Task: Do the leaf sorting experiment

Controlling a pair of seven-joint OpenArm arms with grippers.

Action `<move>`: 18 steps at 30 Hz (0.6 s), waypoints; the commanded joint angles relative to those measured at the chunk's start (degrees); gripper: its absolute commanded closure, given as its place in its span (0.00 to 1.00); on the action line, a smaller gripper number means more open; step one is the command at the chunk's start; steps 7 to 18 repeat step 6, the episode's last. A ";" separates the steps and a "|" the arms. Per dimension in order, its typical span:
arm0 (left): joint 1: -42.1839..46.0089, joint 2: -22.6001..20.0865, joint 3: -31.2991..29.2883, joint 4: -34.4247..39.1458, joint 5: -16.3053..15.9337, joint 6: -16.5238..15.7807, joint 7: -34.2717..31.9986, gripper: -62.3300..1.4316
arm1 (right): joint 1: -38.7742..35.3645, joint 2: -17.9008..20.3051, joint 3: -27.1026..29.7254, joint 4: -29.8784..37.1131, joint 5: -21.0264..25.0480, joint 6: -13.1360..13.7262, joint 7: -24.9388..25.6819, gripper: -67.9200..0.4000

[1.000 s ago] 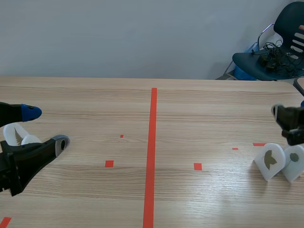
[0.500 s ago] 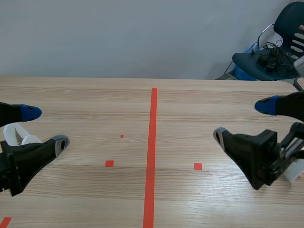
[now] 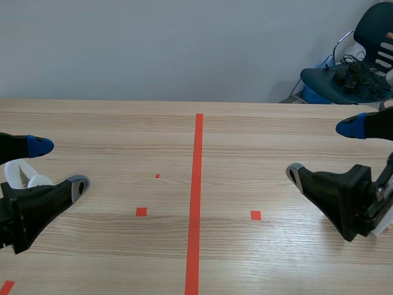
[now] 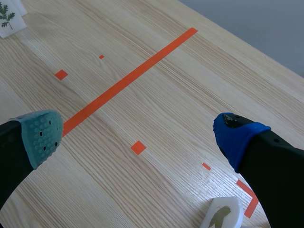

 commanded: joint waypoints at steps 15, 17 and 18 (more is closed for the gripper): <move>-0.17 -1.03 -0.37 0.09 -0.61 -0.07 -0.74 0.00 | 0.85 0.13 0.66 -0.15 0.42 0.02 0.83 0.00; -0.17 -1.03 -0.37 0.09 -0.61 -0.07 -0.74 0.00 | 0.85 0.13 0.66 -0.15 0.42 0.02 0.83 0.00; -0.17 -1.03 -0.37 0.09 -0.61 -0.07 -0.74 0.00 | 0.85 0.13 0.66 -0.15 0.42 0.02 0.83 0.00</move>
